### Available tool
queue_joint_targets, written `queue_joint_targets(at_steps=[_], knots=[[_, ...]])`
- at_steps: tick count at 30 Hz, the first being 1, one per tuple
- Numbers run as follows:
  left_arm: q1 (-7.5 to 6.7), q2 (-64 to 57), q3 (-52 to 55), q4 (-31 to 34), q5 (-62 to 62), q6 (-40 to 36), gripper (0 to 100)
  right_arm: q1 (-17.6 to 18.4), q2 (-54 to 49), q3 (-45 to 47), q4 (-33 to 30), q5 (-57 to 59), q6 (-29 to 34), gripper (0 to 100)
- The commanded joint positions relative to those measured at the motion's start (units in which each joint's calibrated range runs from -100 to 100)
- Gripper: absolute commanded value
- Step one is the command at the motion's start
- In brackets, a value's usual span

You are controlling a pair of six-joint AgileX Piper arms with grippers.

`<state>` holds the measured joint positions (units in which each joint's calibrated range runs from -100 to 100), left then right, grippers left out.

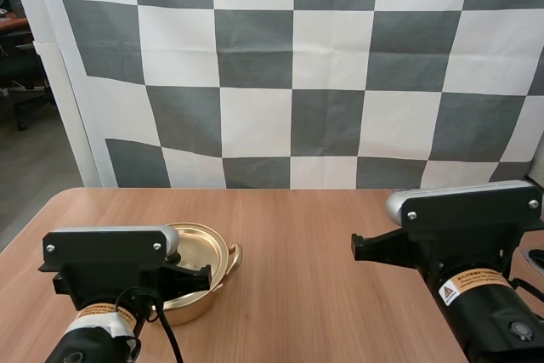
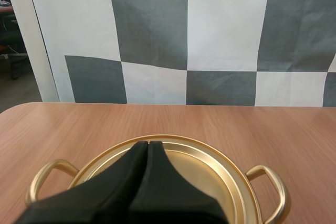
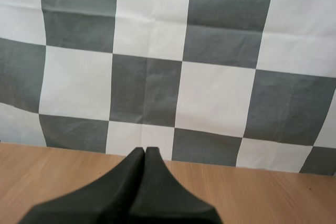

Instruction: Open the pot, put the car inside, and close it

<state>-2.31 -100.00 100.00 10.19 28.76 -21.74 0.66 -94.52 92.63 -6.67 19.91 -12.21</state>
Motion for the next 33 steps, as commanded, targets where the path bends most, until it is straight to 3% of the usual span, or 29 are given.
queue_joint_targets(at_steps=[1,4,12,23,33], knots=[[0.02,0.00,0.00,0.03,-0.05,-0.02,0,0.02,0.01,4.83,-0.01,-8.58,0.00,0],[0.02,0.00,0.00,0.03,-0.05,-0.02,0,0.02,-0.31,7.37,-0.01,-15.41,-0.09,0],[0.02,0.00,0.00,0.03,-0.05,-0.02,0,-0.01,-5.48,7.37,5.77,-10.32,0.13,0],[0.02,0.00,0.00,0.03,-0.05,-0.02,0,-0.07,-5.48,7.37,8.88,10.64,0.20,0],[0.02,0.00,0.00,0.03,-0.05,-0.02,0,-0.07,-5.48,7.37,8.87,12.12,0.20,0]])
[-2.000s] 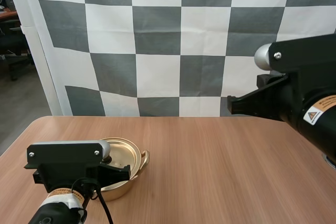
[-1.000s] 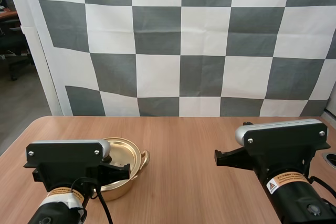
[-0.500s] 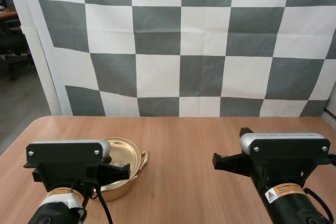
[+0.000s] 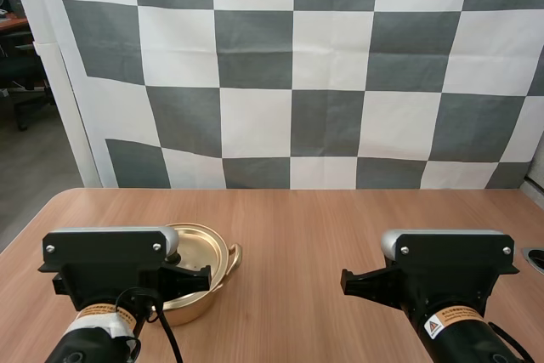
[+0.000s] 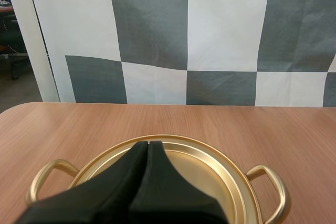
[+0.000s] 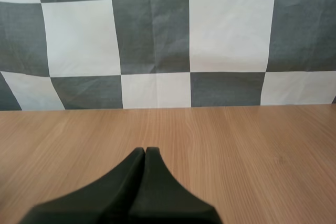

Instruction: Open the pot, put the car inside, and close it

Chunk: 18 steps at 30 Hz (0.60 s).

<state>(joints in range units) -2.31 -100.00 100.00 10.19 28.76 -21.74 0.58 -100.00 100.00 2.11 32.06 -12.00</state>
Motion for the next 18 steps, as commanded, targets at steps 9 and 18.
queue_joint_targets(at_steps=[9,18], knots=[[0.02,0.00,0.00,0.03,-0.05,-0.02,0,0.01,0.00,0.00,0.09,-0.03,0.00,0],[0.02,0.00,0.00,0.03,-0.05,-0.02,0,0.01,0.00,0.00,0.09,-0.39,0.00,0]])
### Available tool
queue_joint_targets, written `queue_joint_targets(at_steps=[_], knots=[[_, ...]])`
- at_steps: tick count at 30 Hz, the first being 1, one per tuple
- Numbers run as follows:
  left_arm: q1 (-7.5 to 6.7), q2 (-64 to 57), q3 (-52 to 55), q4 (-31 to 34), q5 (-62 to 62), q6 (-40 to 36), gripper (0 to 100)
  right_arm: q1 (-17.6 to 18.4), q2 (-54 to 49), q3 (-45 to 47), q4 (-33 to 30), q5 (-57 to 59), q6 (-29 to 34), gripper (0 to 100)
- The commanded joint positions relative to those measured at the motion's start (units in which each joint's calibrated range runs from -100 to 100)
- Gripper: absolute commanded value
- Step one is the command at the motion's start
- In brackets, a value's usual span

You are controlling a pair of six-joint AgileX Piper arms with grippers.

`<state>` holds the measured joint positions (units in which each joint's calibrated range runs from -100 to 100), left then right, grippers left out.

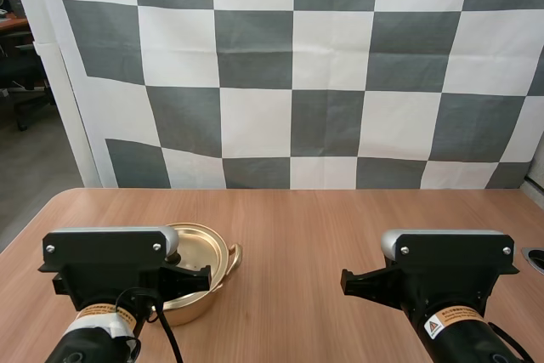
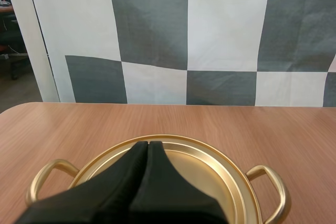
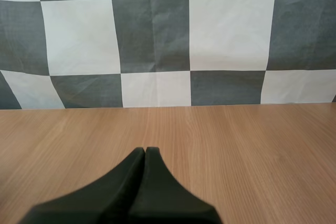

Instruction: Open the pot, put the car inside, and close it

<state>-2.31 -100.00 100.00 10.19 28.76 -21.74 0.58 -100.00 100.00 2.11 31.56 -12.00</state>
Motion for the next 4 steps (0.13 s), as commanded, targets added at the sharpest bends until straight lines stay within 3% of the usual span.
queue_joint_targets(at_steps=[1,4], knots=[[0.02,0.00,0.00,0.03,-0.05,-0.02,0,0.01,0.00,0.00,0.09,0.10,0.00,0],[0.02,0.00,0.00,0.03,-0.05,-0.02,0,0.01,0.00,0.00,0.09,0.10,0.00,0]])
